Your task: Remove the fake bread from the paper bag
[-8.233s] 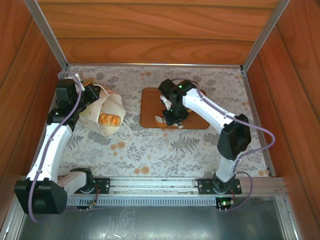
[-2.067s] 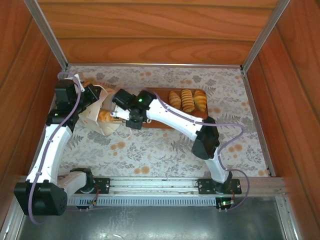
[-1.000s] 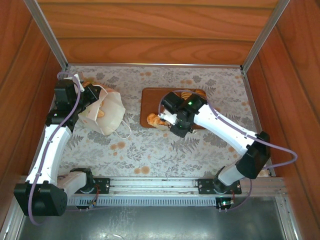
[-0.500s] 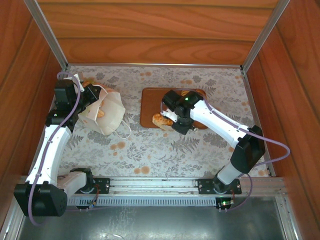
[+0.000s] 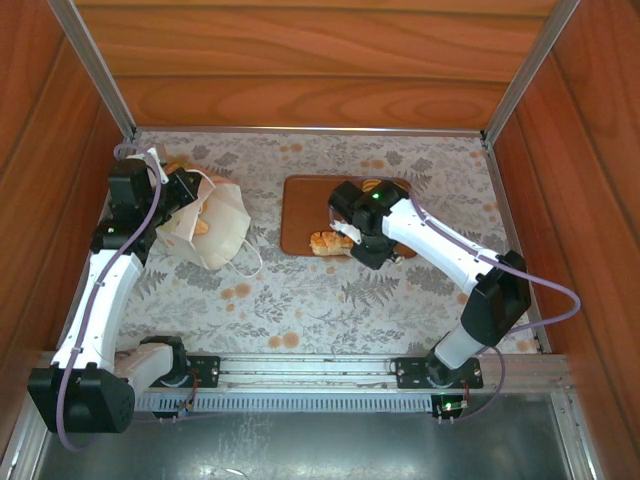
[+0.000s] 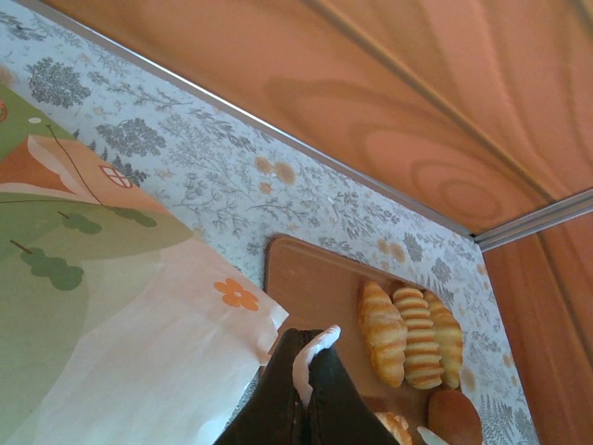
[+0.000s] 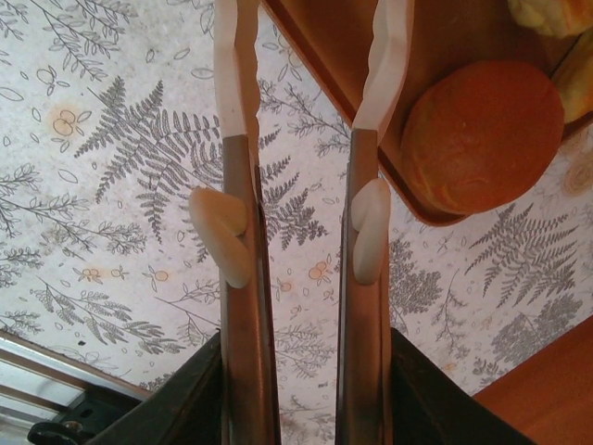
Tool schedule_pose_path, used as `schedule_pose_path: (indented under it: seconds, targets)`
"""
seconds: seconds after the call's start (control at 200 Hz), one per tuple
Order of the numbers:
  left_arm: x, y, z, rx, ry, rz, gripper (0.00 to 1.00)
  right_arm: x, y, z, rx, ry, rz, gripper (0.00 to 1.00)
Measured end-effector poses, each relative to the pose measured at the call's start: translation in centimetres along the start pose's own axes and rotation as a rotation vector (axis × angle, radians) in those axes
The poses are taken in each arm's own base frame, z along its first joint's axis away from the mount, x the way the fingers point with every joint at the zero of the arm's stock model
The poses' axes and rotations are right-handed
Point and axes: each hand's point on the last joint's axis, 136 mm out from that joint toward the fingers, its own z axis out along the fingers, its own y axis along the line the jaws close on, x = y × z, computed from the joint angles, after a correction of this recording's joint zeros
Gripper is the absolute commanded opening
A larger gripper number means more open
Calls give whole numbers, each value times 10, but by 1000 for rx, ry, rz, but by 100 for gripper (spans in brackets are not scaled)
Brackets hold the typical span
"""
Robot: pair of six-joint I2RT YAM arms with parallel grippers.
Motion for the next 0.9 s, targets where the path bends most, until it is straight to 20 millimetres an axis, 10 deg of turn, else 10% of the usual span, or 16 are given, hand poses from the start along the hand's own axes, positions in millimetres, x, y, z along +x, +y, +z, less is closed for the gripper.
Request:
schedule_pose_path:
  seconds: [0.355, 0.57, 0.9]
  targets:
    - [0, 0, 0, 0, 0, 1, 0, -53, 9, -45, -161, -170, 125, 41]
    - [-1, -1, -2, 3, -7, 3, 0, -93, 23, -15, -219, -73, 198, 41]
    - [-3, -2, -5, 4, -16, 7, 0, -91, 39, -5, -162, 25, 215, 42]
